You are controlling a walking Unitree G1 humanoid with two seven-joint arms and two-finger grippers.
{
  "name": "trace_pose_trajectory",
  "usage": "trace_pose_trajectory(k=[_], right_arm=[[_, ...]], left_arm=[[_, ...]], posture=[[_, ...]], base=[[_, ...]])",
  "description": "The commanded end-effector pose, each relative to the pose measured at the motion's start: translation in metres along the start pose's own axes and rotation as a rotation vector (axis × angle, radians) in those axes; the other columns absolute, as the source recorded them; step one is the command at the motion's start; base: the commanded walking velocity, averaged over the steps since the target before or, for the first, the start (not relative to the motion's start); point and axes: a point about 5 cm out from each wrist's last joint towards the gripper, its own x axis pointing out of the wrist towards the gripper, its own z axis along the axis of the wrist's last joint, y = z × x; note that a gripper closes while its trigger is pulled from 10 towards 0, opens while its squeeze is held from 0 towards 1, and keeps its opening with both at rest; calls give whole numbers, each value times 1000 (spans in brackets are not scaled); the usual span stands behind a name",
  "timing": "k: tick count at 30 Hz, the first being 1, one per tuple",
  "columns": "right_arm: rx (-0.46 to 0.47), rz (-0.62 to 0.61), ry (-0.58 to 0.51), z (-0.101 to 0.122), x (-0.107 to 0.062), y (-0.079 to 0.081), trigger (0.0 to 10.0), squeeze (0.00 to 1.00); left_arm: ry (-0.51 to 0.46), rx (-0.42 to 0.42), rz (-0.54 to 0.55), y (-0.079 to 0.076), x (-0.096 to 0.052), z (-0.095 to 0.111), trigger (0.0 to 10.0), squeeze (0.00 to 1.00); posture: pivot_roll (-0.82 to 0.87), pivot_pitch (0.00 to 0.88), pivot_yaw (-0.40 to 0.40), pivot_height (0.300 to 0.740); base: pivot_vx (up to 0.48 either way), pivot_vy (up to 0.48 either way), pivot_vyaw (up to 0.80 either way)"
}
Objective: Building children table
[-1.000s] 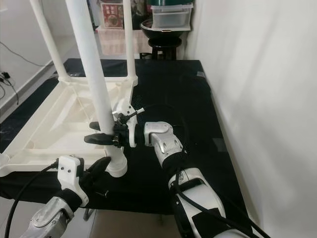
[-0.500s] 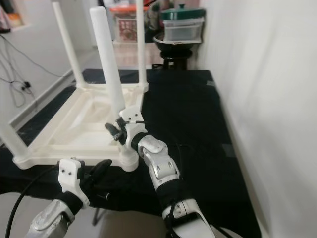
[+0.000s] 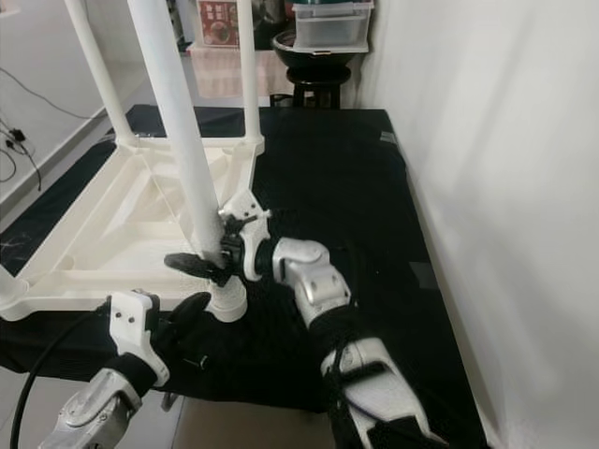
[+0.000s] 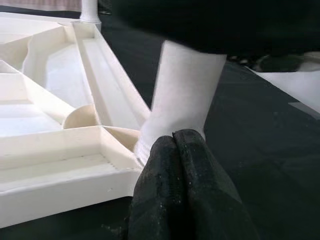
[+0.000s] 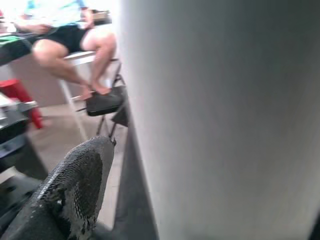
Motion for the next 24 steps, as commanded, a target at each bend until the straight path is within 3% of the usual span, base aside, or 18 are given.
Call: trace_pose_trajectory(k=[1, 3, 4, 5, 6, 7, 14, 21, 22, 23, 24], right_arm=[[-9, 106, 27, -4, 1, 1, 10000, 0], [0, 115, 35, -3, 2, -1, 10000, 0], [4, 116, 33, -3, 3, -1, 6980, 0], [4, 116, 33, -3, 3, -1, 6980, 0], [10, 100, 34, -3, 4, -2, 2863, 0], [19, 90, 35, -4, 5, -3, 0, 0], [32, 55, 33, -11, 2, -5, 0, 0], [43, -113, 84, -34, -4, -3, 0, 0], [69, -184, 97, -39, -1, -2, 0, 0], [116, -472, 123, -50, 3, -4, 0, 0], [116, -472, 123, -50, 3, -4, 0, 0]], left_arm=[[28, -8, 9, 3, -2, -5, 10000, 0], [31, -9, 8, 3, -3, -5, 10000, 0], [31, -9, 8, 3, -3, -5, 10000, 0], [31, -9, 8, 3, -3, -5, 10000, 0], [32, -9, 8, 4, -3, -6, 10000, 0], [33, -9, 8, 3, -3, -6, 10000, 0], [34, -10, 8, 2, -4, -5, 10000, 0], [31, -11, 7, 2, -5, -4, 10000, 0], [30, -11, 8, 2, -6, -4, 10000, 0], [30, -10, 8, 3, -7, -3, 10000, 0], [30, -10, 8, 3, -7, -3, 10000, 0]], posture=[[38, 0, 9, 740], [44, 0, 12, 740], [44, 0, 12, 740], [44, 0, 12, 740], [44, 0, 12, 740], [44, 0, 12, 740], [42, 0, 17, 740], [27, 3, 13, 740], [23, 6, 15, 740], [10, 10, 18, 740], [10, 10, 18, 740]], base=[[0, 0, 0], [0, 0, 0], [0, 0, 0], [0, 0, 0], [0, 0, 0], [0, 0, 0], [0, 0, 0], [0, 0, 0], [0, 0, 0], [0, 0, 0], [0, 0, 0]])
